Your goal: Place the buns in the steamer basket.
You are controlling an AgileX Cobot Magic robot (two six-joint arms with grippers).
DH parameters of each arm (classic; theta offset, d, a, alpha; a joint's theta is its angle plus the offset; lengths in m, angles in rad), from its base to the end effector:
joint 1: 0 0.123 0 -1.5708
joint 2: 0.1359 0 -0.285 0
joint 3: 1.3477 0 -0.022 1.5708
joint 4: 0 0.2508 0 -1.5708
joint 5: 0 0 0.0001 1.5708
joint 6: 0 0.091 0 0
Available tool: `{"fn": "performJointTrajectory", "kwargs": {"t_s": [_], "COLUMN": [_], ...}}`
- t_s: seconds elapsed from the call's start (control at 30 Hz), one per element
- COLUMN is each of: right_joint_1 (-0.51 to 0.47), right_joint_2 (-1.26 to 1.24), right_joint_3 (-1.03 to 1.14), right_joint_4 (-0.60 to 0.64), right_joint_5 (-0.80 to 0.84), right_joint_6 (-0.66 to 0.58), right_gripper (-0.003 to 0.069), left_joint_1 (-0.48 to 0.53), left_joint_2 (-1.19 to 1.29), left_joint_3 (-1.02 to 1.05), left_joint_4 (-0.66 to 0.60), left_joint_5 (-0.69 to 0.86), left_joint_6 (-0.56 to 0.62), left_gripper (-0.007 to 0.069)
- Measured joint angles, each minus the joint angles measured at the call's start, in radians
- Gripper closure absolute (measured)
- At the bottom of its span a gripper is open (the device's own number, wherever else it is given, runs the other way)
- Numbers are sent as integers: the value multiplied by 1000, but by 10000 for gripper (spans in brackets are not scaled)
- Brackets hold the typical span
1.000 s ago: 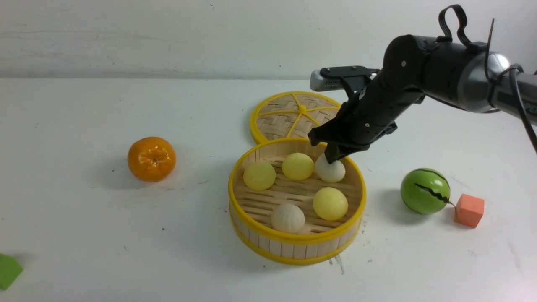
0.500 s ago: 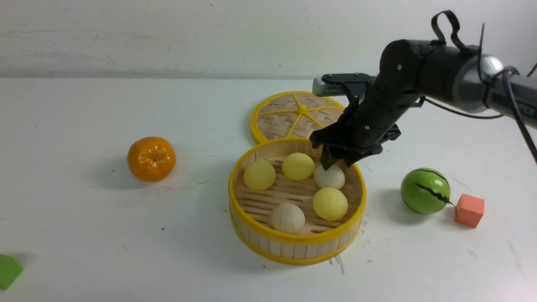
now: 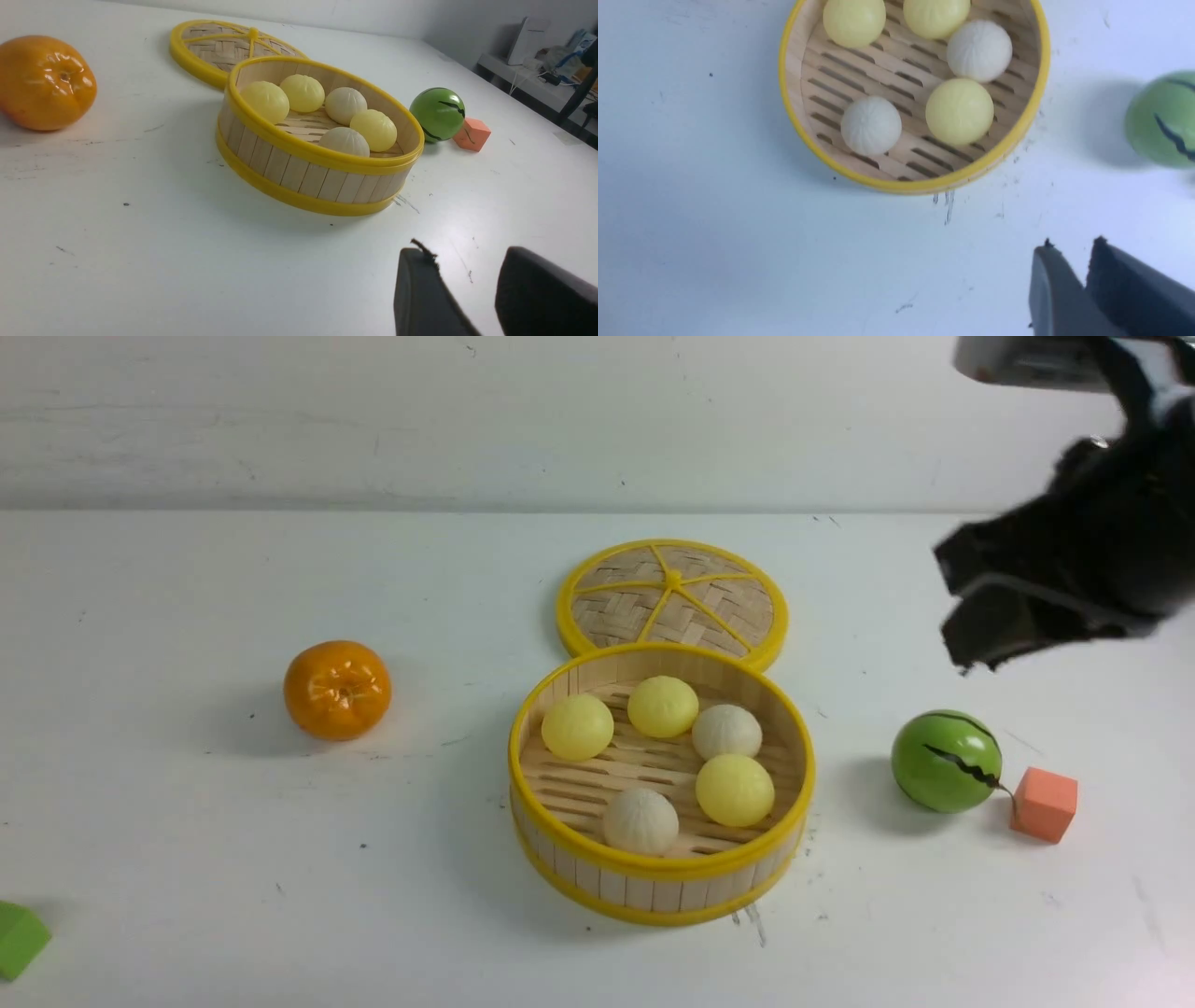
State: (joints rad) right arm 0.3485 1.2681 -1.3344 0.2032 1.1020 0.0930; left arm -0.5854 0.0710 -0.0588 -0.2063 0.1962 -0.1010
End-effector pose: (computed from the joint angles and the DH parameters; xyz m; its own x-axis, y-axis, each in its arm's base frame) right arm 0.2293 0.1007 0.3918 -0.8265 -0.1069 -0.5527 -0.2880 0.9239 0.2518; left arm 0.0478 -0.0361 0.2116 -0.2678 -0.1807 -0.9464 0.5293 0.7932 -0.3012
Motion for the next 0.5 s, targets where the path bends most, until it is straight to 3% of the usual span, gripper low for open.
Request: {"fn": "performJointTrajectory", "kwargs": {"t_s": [0.17,0.3,0.5], "right_joint_1": [0,0,0], "right_joint_2": [-249,-387,-597], "right_joint_3": [248,391,574], "right_joint_4": [-9,-10,-11], "right_joint_5": [-99,-166,-130], "right_joint_6": [36,48,57], "right_gripper": [673,674,666], "left_joint_1": [0,0,0], "left_joint_2": [0,0,0], "left_joint_3": [0,0,0], "left_joint_4": [0,0,0], "left_joint_5": [0,0,0], "left_joint_6": [0,0,0], "left_gripper": [387,387,387]}}
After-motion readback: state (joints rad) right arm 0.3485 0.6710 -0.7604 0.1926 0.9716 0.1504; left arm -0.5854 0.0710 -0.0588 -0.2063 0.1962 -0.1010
